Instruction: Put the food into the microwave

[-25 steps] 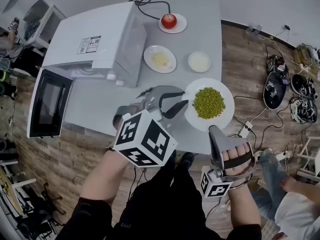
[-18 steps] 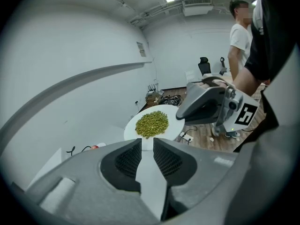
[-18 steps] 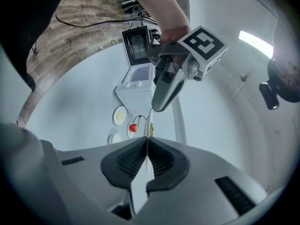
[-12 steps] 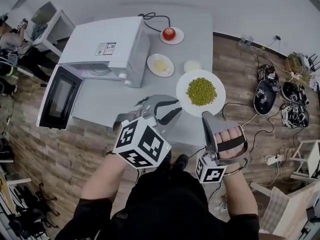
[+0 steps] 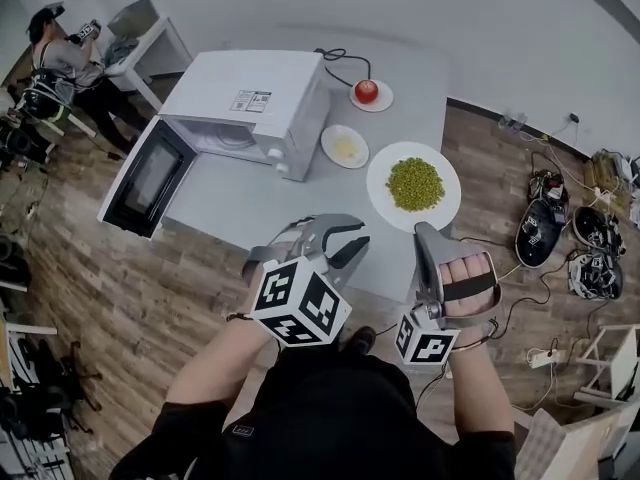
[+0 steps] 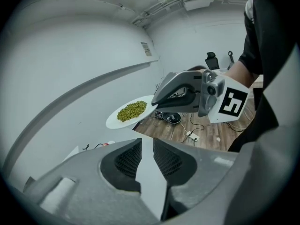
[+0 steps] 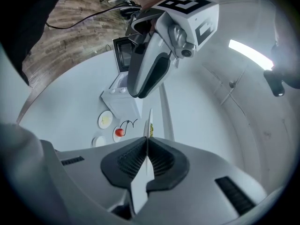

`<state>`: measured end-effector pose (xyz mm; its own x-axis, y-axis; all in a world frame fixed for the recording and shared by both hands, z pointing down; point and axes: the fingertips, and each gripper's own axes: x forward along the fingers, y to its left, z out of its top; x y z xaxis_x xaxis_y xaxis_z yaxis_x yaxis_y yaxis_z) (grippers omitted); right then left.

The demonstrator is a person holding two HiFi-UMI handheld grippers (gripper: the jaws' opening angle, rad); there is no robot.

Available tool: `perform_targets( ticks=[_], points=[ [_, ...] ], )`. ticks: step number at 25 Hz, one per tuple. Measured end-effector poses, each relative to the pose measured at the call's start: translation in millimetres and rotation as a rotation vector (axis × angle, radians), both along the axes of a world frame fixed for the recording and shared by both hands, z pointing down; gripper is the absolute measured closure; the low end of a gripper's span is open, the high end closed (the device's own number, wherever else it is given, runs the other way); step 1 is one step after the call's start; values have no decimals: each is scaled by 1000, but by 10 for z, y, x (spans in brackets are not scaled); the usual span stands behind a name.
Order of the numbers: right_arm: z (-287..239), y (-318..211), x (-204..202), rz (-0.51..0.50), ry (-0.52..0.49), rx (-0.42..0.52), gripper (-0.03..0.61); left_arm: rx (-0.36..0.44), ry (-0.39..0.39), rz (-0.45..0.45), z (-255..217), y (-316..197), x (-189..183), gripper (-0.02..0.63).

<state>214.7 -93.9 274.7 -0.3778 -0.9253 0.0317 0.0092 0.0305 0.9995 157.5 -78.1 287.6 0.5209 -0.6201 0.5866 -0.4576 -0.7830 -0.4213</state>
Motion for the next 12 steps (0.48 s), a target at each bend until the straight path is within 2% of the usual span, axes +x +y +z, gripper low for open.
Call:
perform_targets(
  ticks=[7, 12],
  points=[
    [-160, 78, -97, -84, -40, 29, 555, 79, -38, -102, -29, 79, -122, 531],
    [-234, 122, -251, -122, -48, 32, 555, 75, -47, -141, 61, 108, -271, 531]
  ],
)
